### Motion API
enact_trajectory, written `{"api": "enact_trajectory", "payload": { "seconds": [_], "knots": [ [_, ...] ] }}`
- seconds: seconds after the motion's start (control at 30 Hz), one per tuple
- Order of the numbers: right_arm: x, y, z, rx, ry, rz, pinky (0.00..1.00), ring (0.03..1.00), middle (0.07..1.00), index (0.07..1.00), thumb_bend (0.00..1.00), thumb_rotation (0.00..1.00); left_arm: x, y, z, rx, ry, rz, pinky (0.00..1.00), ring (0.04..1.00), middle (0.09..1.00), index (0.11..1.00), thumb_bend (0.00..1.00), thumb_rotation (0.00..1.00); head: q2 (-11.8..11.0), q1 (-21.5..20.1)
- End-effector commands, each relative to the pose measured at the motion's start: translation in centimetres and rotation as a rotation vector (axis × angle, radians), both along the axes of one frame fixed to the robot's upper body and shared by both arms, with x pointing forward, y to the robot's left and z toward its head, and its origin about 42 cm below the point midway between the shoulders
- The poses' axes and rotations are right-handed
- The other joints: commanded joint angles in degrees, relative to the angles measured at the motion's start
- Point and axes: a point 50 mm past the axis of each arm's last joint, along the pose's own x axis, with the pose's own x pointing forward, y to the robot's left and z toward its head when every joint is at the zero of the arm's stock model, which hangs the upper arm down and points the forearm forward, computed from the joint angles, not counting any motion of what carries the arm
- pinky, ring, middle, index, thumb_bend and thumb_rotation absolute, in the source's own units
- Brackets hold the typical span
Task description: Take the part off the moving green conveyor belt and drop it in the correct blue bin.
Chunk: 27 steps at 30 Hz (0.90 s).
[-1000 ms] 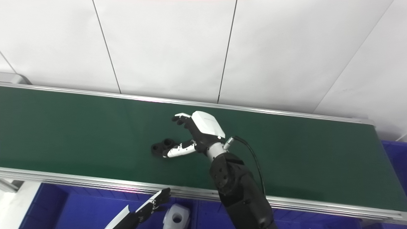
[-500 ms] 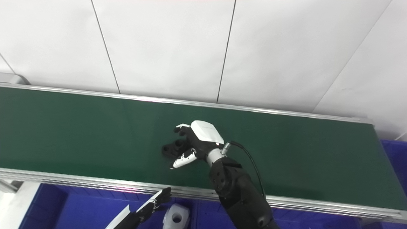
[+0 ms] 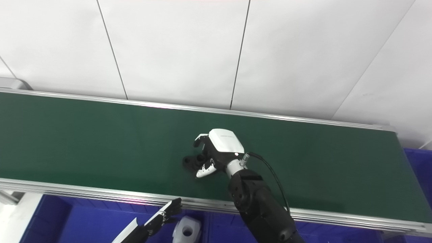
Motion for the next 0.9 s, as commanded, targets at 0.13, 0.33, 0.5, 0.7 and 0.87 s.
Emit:
{"api": "enact_trajectory", "payload": {
  "seconds": [0.13,0.33,0.5,0.7,0.87],
  "knots": [
    [-0.7,-0.1,0.3,-0.018,-0.011,0.048,0.35,0.416,0.541,0.612,0.52,0.00,0.1,-0.2,1.2,-0.039,-0.063,0.000,0.88,0.945,0.976,0.988,0.66,0.51,0.28,0.01],
    [-1.0,-0.3,0.4,-0.022,-0.031,0.055,0.32,0.407,0.538,0.619,0.52,0.00,0.1,-0.3,1.3,-0.039,-0.068,-0.002,0.89,0.948,0.977,0.989,0.66,0.51,0.52,0.02],
    [-1.9,-0.4,0.9,-0.013,-0.084,0.061,0.31,0.404,0.537,0.622,0.52,0.00,0.2,-0.3,1.4,-0.044,-0.067,-0.001,0.88,0.945,0.976,0.987,0.66,0.52,0.86,-0.11],
    [-4.2,-0.6,3.0,0.082,-0.196,0.019,0.21,0.444,0.482,0.497,0.52,0.00,0.2,-0.4,1.5,-0.043,-0.074,0.003,0.87,0.935,0.971,0.984,0.66,0.53,1.33,-0.13],
    [-6.9,-1.4,5.2,0.143,-0.256,-0.019,0.21,0.395,0.500,0.492,0.52,0.00,0.4,-0.4,1.5,-0.049,-0.074,0.007,0.87,0.935,0.971,0.981,0.65,0.53,1.73,-0.03]
  ]
}}
